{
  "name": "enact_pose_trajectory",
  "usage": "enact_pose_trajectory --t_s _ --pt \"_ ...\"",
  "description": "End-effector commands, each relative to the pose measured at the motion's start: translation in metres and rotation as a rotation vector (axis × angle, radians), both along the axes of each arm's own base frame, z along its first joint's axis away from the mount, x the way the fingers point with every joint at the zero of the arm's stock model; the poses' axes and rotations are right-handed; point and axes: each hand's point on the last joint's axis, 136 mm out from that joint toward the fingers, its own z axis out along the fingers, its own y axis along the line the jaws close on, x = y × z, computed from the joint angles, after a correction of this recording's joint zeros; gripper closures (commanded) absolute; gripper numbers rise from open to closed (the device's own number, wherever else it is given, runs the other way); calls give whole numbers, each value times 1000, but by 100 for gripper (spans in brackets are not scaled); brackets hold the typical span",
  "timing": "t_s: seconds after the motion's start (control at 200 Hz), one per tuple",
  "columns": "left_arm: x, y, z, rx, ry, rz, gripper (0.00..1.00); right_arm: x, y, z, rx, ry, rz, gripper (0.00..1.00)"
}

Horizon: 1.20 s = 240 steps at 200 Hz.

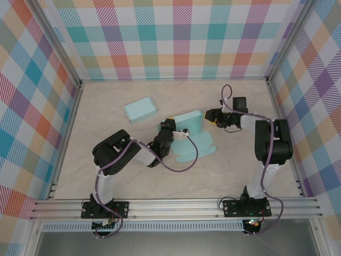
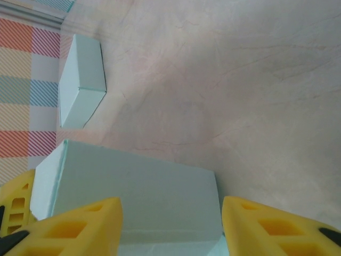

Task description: Fold the paper box

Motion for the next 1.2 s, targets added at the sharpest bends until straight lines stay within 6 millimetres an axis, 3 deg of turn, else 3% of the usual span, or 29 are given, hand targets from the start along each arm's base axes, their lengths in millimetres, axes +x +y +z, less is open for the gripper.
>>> enact_pose_trajectory --t_s 0.0,0.255,0.495,0.85,1.195 --pt "5 0 1 1 -17 -2 100 -11 8 7 -14 -51 35 47" --pt "5 -1 -1 6 -12 -8 100 -28 23 -1 -67 -78 69 48" --pt "4 -2 -2 8 -8 -19 100 -26 33 0 -70 -125 100 50" --pt "-2 -7 -3 3 3 -48 100 4 28 -14 -214 -203 48 50" --pt "-6 -13 -4 -4 10 -71 100 19 36 -26 -426 -328 -23 58"
